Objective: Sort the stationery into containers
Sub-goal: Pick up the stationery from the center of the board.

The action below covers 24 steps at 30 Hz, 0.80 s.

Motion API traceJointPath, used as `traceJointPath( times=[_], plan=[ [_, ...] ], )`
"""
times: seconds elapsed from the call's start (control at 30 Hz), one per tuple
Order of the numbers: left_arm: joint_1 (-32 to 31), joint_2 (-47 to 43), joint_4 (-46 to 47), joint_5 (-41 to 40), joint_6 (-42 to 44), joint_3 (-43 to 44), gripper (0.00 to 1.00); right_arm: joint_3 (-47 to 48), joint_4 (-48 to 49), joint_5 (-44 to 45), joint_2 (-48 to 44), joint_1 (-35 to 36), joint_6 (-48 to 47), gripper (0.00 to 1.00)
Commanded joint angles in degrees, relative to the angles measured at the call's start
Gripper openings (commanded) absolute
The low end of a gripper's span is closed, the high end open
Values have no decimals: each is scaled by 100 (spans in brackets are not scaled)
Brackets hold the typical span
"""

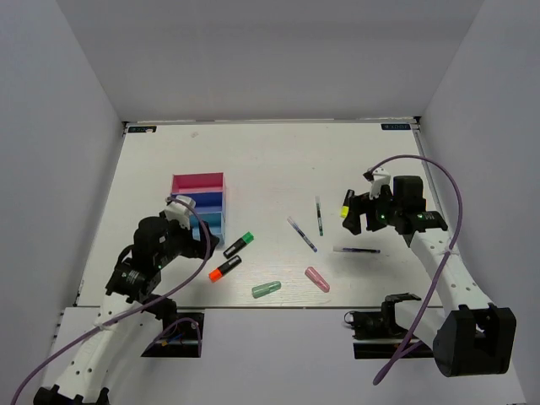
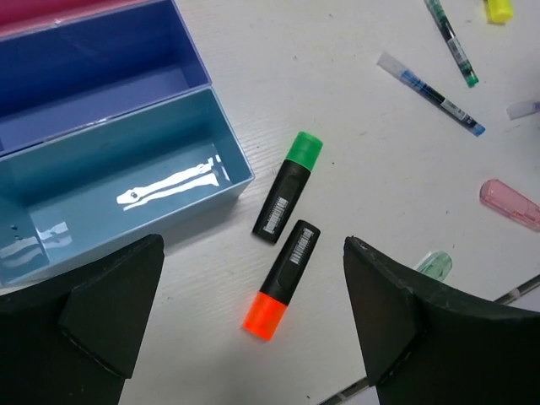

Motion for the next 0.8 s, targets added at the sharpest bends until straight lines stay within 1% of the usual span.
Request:
traceJointPath(
  times=[0.0, 0.03, 0.07, 0.1, 0.13, 0.17, 0.2, 0.23, 0.27, 0.3, 0.33, 0.37, 0.4, 0.43, 0.47, 0.5, 0.53, 0.57, 0.6, 0.63, 0.67, 0.7, 0.77],
  plan=[
    [-87, 261, 30, 344, 38, 179, 97, 147, -19, -4, -163, -18, -113, 90],
    [-114, 340, 4, 405, 47, 328, 94, 112, -20, 5, -181, 69, -191, 90],
    [-141, 420, -13, 606, 82, 390, 86, 85, -63, -21, -198, -8, -244, 90],
    [-236, 655, -135, 669, 135, 452, 81, 77, -177, -82, -233, 0, -567, 90],
    [-324, 779, -163, 713, 170, 670, 65, 50, -291, -291, -268, 0, -727, 90],
    [-499, 876, -285, 714, 249, 768, 54, 7, -440, -381, -269, -9, -885, 90],
    [-588, 1234, -408, 696, 302, 873, 42, 67, -555, -660, -251, 9, -1496, 90],
    [-833, 1377, -557, 652, 467, 1118, 32, 76, -669, -628, -234, 0, -1571, 90],
    [-1131, 1666, -611, 504, 513, 1373, 20, 76, -644, -575, -207, -17, -1450, 53],
    [-1291, 1842, -672, 294, 591, 1671, 2, 163, -731, -723, -164, -18, -1527, 5],
    [-1823, 2184, -934, 31, 775, 1831, 0, 164, -731, -663, -146, 8, -1537, 0],
    [-1985, 2587, -1006, -207, 968, 2293, 0, 138, -662, -680, -137, -9, -1485, 0],
    [-2134, 2800, -1094, -305, 1057, 2446, 0, 103, -635, -663, -137, 0, -1502, 0],
    [-2388, 3490, -1382, -471, 1215, 2613, 11, 85, -591, -654, -154, 17, -1528, 20],
    [-2547, 3723, -1489, -516, 1338, 2971, 31, 77, -582, -689, -163, 26, -1615, 90],
    [-2592, 3960, -1673, -552, 1409, 3053, 59, 76, -626, -672, -128, 18, -1659, 90],
    [-2680, 4606, -1831, -622, 1462, 3150, 59, 120, -696, -645, -128, 9, -1712, 90],
    [-2698, 4804, -1885, -675, 1480, 3229, 61, 129, -722, -645, -84, 0, -1730, 79],
    [-2707, 4937, -1816, -823, 1497, 3195, 61, 147, -801, -619, -75, 0, -1730, 60],
    [-2698, 5338, -1702, -868, 1524, 3134, 61, 147, -802, -601, -75, -17, -1687, 42],
    [-2707, 5421, -1579, -903, 1576, 3089, 58, 138, -776, -619, -84, 0, -1643, 7],
    [-2707, 5587, -1517, -904, 1585, 3063, 53, 129, -749, -662, -84, 0, -1625, 3],
    [-2664, 5868, -1315, -1219, 1620, 3054, 53, 120, -705, -663, -102, 17, -1555, 9]
  ],
)
